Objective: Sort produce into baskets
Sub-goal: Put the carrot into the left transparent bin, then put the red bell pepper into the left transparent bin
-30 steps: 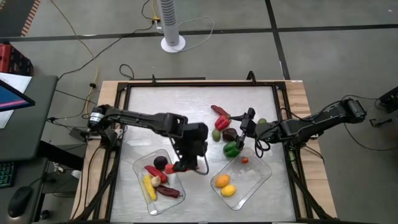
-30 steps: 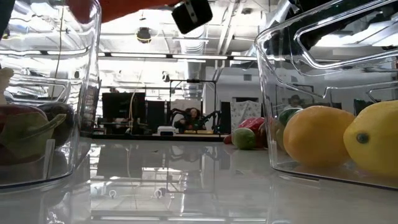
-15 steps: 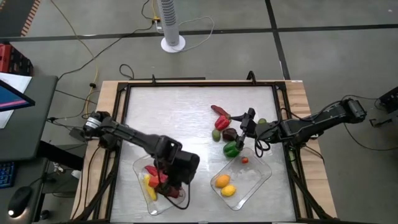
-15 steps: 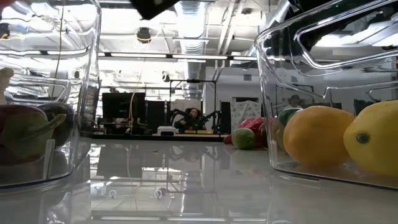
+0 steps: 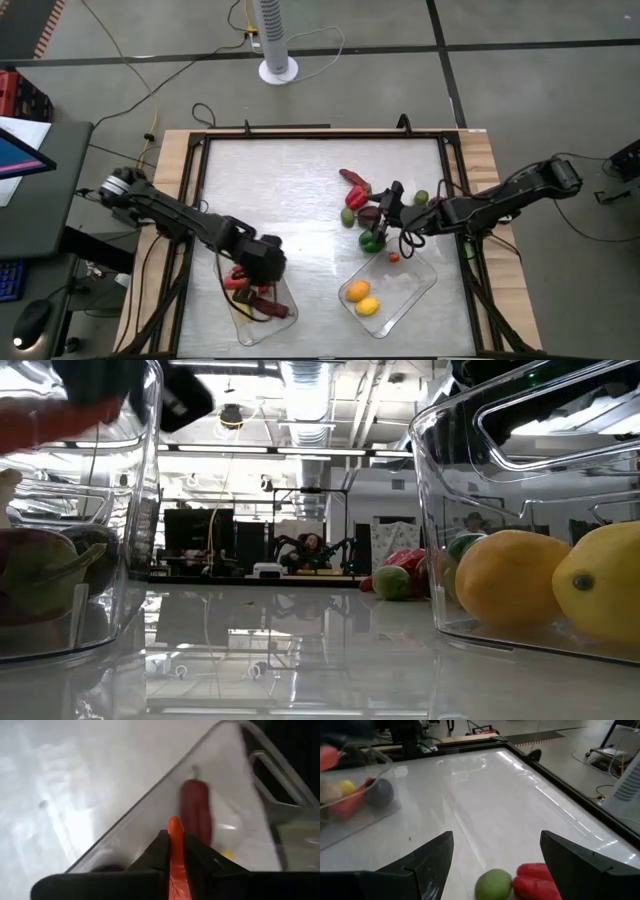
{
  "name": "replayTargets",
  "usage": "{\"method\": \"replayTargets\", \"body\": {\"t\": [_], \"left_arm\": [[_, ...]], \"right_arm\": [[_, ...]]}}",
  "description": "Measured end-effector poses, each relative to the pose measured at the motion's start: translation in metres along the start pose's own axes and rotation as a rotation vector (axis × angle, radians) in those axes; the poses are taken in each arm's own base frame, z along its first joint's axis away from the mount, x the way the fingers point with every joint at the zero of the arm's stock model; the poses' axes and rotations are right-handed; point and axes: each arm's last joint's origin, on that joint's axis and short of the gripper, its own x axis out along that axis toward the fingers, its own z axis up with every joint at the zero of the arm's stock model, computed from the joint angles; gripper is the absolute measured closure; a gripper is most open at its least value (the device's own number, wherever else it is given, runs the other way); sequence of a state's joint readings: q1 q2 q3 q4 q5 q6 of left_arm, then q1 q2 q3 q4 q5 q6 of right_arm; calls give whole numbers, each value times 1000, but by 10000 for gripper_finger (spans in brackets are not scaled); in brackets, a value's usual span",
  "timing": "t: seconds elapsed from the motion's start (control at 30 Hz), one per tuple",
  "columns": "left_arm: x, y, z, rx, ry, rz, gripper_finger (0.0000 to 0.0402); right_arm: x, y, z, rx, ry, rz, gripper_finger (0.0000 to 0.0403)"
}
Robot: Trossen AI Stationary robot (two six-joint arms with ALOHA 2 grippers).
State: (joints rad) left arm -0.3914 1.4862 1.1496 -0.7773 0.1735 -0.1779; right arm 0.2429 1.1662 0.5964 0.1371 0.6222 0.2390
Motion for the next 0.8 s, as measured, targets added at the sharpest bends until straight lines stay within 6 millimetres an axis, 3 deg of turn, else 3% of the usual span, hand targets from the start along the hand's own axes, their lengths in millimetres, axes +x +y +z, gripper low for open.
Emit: {"method": "replayTargets", "body": {"t": [0.17,0.5,0.8], "left_arm": [[-7,4,-16,-76,-93,77,362],[-8,-1,-17,31,-106,67,294],[-8,0,-17,-30,-121,126,242]], "right_arm": [[0,4,1,10,-20,19,78],[-1,4,1,10,-20,18,78],[-1,3,1,7,-16,17,78]]}}
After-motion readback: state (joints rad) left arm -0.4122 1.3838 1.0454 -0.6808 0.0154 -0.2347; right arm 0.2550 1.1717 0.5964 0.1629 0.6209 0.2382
